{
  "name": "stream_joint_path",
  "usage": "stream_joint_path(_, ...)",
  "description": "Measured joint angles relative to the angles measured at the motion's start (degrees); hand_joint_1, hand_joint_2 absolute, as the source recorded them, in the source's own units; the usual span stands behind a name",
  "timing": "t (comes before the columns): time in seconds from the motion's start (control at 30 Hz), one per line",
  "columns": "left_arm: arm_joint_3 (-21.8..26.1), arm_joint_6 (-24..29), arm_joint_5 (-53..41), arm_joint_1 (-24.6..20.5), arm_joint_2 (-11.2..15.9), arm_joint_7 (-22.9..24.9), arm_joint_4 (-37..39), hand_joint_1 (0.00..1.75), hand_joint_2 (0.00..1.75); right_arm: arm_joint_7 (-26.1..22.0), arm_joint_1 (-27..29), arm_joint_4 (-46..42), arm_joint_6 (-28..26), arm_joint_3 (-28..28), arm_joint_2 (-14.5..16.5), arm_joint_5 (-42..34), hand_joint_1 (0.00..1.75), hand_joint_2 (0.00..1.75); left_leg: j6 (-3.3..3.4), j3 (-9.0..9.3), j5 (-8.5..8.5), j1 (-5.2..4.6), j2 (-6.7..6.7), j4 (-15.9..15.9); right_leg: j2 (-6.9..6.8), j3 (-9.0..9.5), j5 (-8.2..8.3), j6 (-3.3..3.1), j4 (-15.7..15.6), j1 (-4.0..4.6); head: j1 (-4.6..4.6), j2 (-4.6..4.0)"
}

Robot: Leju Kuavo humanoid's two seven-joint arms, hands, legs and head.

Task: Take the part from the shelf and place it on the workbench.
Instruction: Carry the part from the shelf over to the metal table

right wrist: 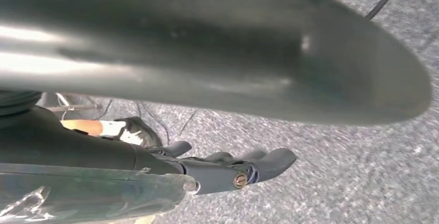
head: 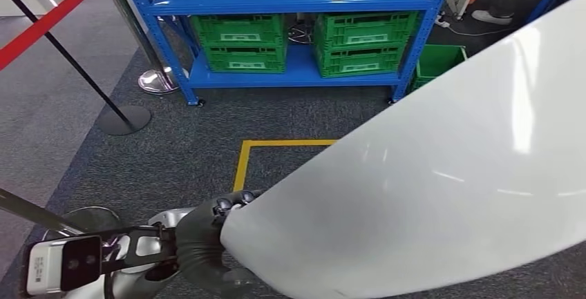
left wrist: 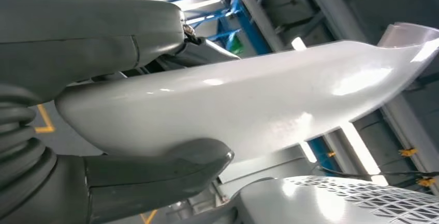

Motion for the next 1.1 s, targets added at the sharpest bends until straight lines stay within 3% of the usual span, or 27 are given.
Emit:
stream_joint_path(0.07,-0.17,0.05,-0.24,-0.09,0.07,0.15,0.02,1.75,1.75,-0.27,-0.1,-0.25,-0.33,-0.37,0.04,0.0,0.0,0.0,-0.62,-1.56,-6.56,0.2,-0.02,6.42,-0.06,-1.68,1.59,-0.47,0.04,-0.01,-0.22,0.0)
stream_joint_path(0.1,-0.25,0.07,-0.37,-0.13,0.06,0.31,0.02,1.75,1.75,-0.61,-0.14,-0.31,-0.55,-0.64,0.03,0.0,0.0,0.0,-0.75,-2.2,-8.8,0.28,-0.02,10.22,-0.07,-2.67,2.4,-0.49,0.08,0.0,-0.26,0.0)
stream_joint_path(0.13,-0.33,0.08,-0.51,-0.15,0.06,0.48,0.02,1.75,1.75,-1.04,-0.19,-0.32,-0.73,-0.95,0.02,0.0,0.0,0.0,-0.78,-2.37,-9.6,0.31,-0.02,13.16,-0.11,-3.72,3.18,-0.45,0.12,0.03,-0.25,0.0)
stream_joint_path(0.17,-0.4,0.09,-0.61,-0.21,0.05,0.63,0.01,1.75,1.75,-1.5,-0.28,-0.35,-0.84,-1.38,0.01,0.0,0.0,0.0,-0.67,-1.92,-8.9,0.31,-0.04,14.74,0.04,-4.78,3.92,-0.35,0.16,0.07,-0.25,0.0)
stream_joint_path(0.2,-0.46,0.09,-0.64,-0.29,0.03,0.77,0.01,1.75,1.75,-1.91,-0.44,-0.45,-0.8,-1.92,0.0,0.0,0.0,0.0,-0.43,-0.76,-7.09,0.3,-0.09,14.64,0.22,-5.78,4.62,-0.23,0.17,0.13,-0.24,0.0)
stream_joint_path(0.23,-0.52,0.1,-0.62,-0.41,-0.01,0.9,-0.01,1.75,1.75,-2.31,-0.68,-0.65,-0.5,-2.57,0.02,0.0,0.0,0.0,-0.01,1.17,-5.28,0.27,-0.4,12.94,0.47,-6.7,5.33,-0.12,0.17,0.18,-0.22,0.0)
stream_joint_path(0.27,-0.58,0.11,-0.56,-0.56,-0.06,1.03,-0.04,1.75,1.75,-2.74,-1.02,-0.91,0.04,-3.38,0.11,0.0,0.0,0.0,0.54,4.15,-4.59,0.18,-1.27,9.72,0.83,-7.5,6.02,0.05,0.18,0.24,-0.21,0.0)
stream_joint_path(0.33,-0.71,0.12,-0.36,-0.92,-0.16,1.23,-0.19,1.75,1.75,-3.64,-1.71,-1.69,1.41,-5.07,0.31,0.0,0.0,0.0,1.35,10.85,-6.03,0.01,-2.92,0.89,1.53,-8.67,7.45,0.43,0.37,0.43,-0.25,0.0)
stream_joint_path(0.37,-0.79,0.12,-0.24,-1.06,-0.2,1.26,-0.26,1.75,1.75,-4.02,-1.91,-2.14,1.99,-5.84,0.4,0.0,0.0,0.0,1.51,13.01,-7.23,-0.09,-3.37,-2.34,1.93,-9.13,8.21,0.68,0.35,0.5,-0.26,0.01)
stream_joint_path(0.43,-0.91,0.13,-0.08,-1.18,-0.22,1.25,-0.3,1.75,1.75,-4.43,-1.76,-3.03,2.69,-7.2,0.46,0.0,0.0,0.0,1.74,13.55,-7.6,-0.05,-2.7,-4.44,2.66,-10.0,9.58,1.22,0.17,0.46,-0.33,0.01)
stream_joint_path(0.5,-1.02,0.14,0.01,-1.12,-0.2,1.25,-0.29,1.75,1.75,-4.52,-1.36,-3.66,3.0,-8.26,0.55,0.0,0.0,0.0,2.42,12.76,-6.63,0.06,-1.58,-4.4,2.28,-11.25,8.08,1.82,2.1,0.32,-0.19,0.0)
stream_joint_path(0.6,-1.11,0.14,0.08,-1.07,-0.19,1.25,-0.29,1.75,1.75,-4.65,-1.35,-4.17,3.15,-8.91,0.67,0.0,0.0,0.0,2.95,11.58,-5.38,-0.02,0.37,-4.38,0.68,-14.89,1.28,2.6,13.16,0.23,0.14,0.0)
stream_joint_path(0.63,-1.15,0.14,0.09,-1.04,-0.19,1.25,-0.29,1.75,1.75,-4.69,-1.37,-4.24,3.17,-9.03,0.7,0.0,0.0,0.0,2.94,11.18,-5.07,-0.07,1.02,-4.34,0.44,-15.4,-0.12,2.78,16.06,0.21,0.13,0.0)
stream_joint_path(0.67,-1.18,0.14,0.09,-1.02,-0.18,1.25,-0.29,1.75,1.75,-4.73,-1.36,-4.32,3.21,-9.17,0.75,0.0,0.0,0.0,2.88,10.84,-4.81,-0.1,1.63,-4.28,0.25,-14.76,-0.57,2.89,16.83,0.19,0.14,0.0)
stream_joint_path(0.7,-1.21,0.15,0.1,-1.0,-0.18,1.25,-0.29,1.75,1.75,-4.77,-1.3,-4.45,3.25,-9.35,0.78,0.0,0.0,0.0,2.79,10.58,-4.6,-0.11,2.22,-4.22,-0.03,-12.8,-0.07,2.95,15.12,0.17,0.16,0.0)
stream_joint_path(0.77,-1.22,0.16,0.14,-1.0,-0.18,1.25,-0.3,1.75,1.75,-4.9,-1.3,-4.95,3.32,-9.64,0.83,0.0,0.0,0.0,2.47,10.32,-4.39,-0.17,3.3,-3.99,-1.66,-6.68,1.75,3.07,6.99,0.21,0.19,0.0)
stream_joint_path(0.83,-1.25,0.22,0.18,-1.06,-0.19,1.25,-0.31,1.75,1.75,-5.13,-1.48,-5.44,3.41,-9.79,0.97,0.0,0.0,0.0,2.02,10.08,-4.36,-0.5,4.1,-3.6,-3.0,-2.95,2.58,2.5,1.17,0.32,0.21,0.0)
stream_joint_path(0.93,-1.34,0.38,0.2,-1.13,-0.25,1.25,-0.31,1.75,1.75,-5.67,-1.44,-5.71,3.6,-10.29,1.26,0.0,0.0,0.0,1.27,9.71,-4.28,-0.73,4.84,-3.33,-2.13,-3.16,2.9,0.96,0.47,0.45,0.25,0.0)
stream_joint_path(0.97,-1.36,0.44,0.2,-1.13,-0.26,1.25,-0.32,1.75,1.75,-5.92,-1.44,-5.79,3.6,-10.56,1.35,0.0,0.0,0.0,0.89,9.46,-4.69,-0.67,4.32,-2.95,-1.77,-3.4,3.08,0.58,0.47,0.36,0.24,0.0)
stream_joint_path(1.03,-1.38,0.58,0.2,-1.12,-0.22,1.25,-0.35,1.75,1.75,-6.62,-1.78,-6.09,3.47,-11.12,1.46,0.0,0.0,0.0,0.1,7.6,-7.53,-0.43,2.31,0.88,-0.89,-4.0,3.57,-0.14,0.37,0.12,0.15,0.0)
stream_joint_path(1.1,-1.41,0.74,0.18,-1.02,-0.1,1.25,-0.38,1.75,1.75,-7.35,-2.28,-6.39,3.32,-11.65,1.5,0.0,0.0,0.0,-0.31,3.72,-11.79,-0.17,0.9,8.96,0.21,-4.86,4.11,-0.5,0.4,0.1,0.09,0.0)
